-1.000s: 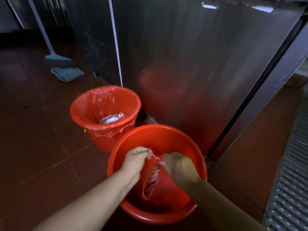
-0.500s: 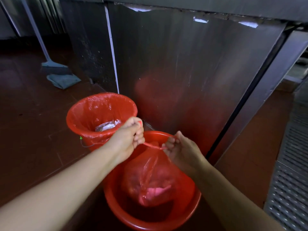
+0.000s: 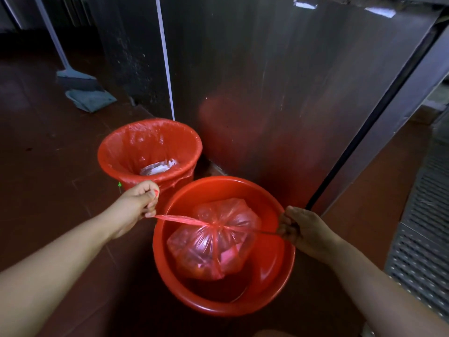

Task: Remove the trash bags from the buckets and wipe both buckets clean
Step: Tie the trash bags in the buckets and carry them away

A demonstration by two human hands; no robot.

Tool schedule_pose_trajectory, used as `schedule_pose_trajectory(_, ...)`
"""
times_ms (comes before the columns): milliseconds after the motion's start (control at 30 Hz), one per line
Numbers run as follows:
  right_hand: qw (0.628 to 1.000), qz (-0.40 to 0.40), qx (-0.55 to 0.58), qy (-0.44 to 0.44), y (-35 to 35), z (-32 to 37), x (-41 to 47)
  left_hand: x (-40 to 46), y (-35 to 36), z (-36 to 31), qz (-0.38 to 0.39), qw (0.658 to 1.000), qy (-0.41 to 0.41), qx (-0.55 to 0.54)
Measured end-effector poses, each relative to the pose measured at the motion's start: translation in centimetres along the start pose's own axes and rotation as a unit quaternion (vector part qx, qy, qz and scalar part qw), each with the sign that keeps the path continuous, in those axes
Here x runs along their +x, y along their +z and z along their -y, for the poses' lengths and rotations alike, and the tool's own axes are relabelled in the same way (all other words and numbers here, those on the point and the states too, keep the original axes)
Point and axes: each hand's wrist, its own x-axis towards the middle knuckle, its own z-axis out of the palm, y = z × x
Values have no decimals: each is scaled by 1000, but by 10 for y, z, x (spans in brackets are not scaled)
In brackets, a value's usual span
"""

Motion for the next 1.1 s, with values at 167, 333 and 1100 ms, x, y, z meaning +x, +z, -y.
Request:
schedule_pose_trajectory(167,998,-26,-41,-34,9,2,4,-9,11,0,13,993,-10,120)
schedule_pose_trajectory(333,988,32,-49,-141,55,26,8,-13,30,-20,84,978,-187,31)
schedule_pose_trajectory(1100,949,179,-255,-45,119,-44,33,-27,56,-64,70,911,-300,-276)
